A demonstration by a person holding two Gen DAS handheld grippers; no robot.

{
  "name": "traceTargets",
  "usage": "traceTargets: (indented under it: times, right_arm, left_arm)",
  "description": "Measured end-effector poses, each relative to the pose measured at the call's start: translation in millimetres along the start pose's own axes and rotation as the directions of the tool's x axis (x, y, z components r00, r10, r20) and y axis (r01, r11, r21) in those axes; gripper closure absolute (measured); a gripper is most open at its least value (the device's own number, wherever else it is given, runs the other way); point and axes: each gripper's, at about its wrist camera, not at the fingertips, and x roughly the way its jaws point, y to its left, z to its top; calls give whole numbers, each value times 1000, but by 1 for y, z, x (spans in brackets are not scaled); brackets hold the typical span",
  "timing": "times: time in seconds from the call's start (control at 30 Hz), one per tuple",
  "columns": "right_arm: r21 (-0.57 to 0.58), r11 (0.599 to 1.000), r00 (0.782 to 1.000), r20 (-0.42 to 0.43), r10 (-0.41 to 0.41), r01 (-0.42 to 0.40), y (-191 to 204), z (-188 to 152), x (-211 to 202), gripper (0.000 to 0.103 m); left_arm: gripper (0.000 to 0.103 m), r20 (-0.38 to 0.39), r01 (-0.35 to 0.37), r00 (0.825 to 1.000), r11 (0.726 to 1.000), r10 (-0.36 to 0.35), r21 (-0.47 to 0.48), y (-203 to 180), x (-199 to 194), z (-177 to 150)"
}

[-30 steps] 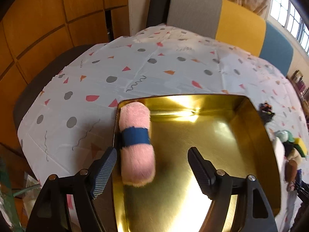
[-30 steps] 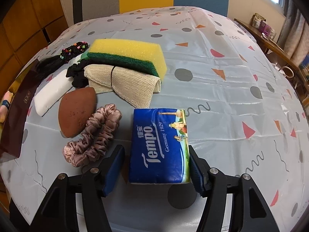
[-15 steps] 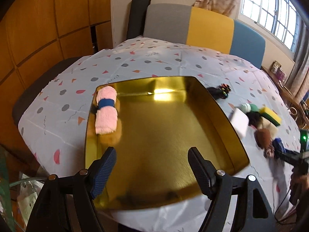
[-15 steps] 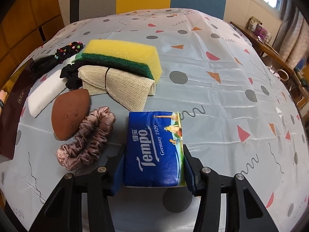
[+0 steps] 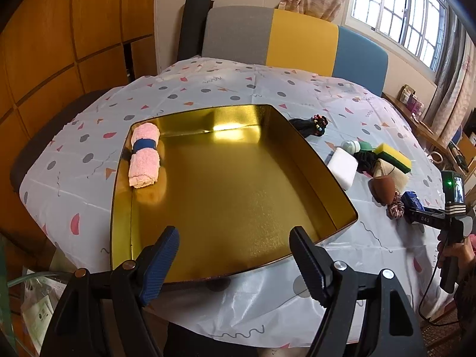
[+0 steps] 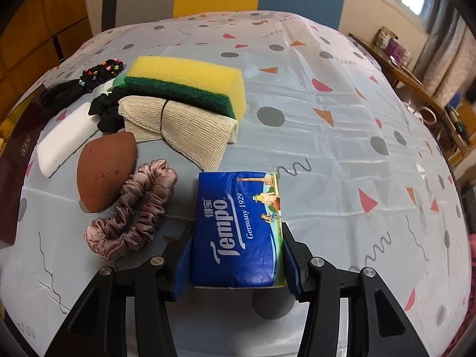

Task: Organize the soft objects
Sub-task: 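Open the left tool to release the towel roll in the tray, then carry the blue tissue pack into the tray and open the right tool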

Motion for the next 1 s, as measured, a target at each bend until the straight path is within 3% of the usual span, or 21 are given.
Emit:
traceTargets:
  times: [0.27, 0.6, 0.77, 1.0]
  right_arm:
    - [58, 998, 1000, 9, -3, 2, -3, -4, -21, 51]
    - [33, 999, 998, 60, 27, -29, 17, -2, -52, 51]
    - [-3, 994, 989, 99, 111, -111, 42, 1, -72, 51]
    - [-179, 947, 951, 106, 289, -268, 134, 16, -101, 51]
  left_arm:
    - [25, 23, 0, 1000, 1000, 0, -15, 8, -5, -2]
    - [25, 17, 13, 1000, 1000, -12, -28, 13, -5, -7]
    - [25, 24, 7, 1000, 1000, -6, -30, 18, -7, -7]
    - [25, 10, 0, 1000, 998, 1, -59, 28, -4, -8]
